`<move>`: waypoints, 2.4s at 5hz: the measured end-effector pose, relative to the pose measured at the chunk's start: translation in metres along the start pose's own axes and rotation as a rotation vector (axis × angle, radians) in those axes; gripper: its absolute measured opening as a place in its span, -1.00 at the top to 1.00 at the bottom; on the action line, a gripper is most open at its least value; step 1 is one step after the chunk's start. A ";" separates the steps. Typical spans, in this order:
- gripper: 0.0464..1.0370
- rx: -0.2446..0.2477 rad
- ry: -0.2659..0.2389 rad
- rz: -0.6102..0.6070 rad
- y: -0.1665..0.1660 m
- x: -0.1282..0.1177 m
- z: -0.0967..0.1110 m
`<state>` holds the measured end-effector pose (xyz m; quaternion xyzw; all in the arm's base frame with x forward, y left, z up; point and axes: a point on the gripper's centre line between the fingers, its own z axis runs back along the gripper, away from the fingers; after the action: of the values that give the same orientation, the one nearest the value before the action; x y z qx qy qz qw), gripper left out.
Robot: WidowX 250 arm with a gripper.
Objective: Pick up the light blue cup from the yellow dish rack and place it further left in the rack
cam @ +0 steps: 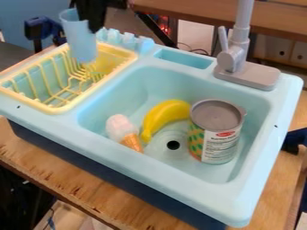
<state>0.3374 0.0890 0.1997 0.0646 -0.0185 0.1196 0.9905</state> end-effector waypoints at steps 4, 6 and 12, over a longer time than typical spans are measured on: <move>0.93 0.010 0.010 0.094 0.033 0.009 -0.012; 0.93 -0.012 0.007 0.100 0.029 0.019 -0.017; 0.93 -0.047 0.038 0.083 0.005 0.027 -0.034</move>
<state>0.3636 0.1051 0.1678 0.0381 -0.0051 0.1612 0.9862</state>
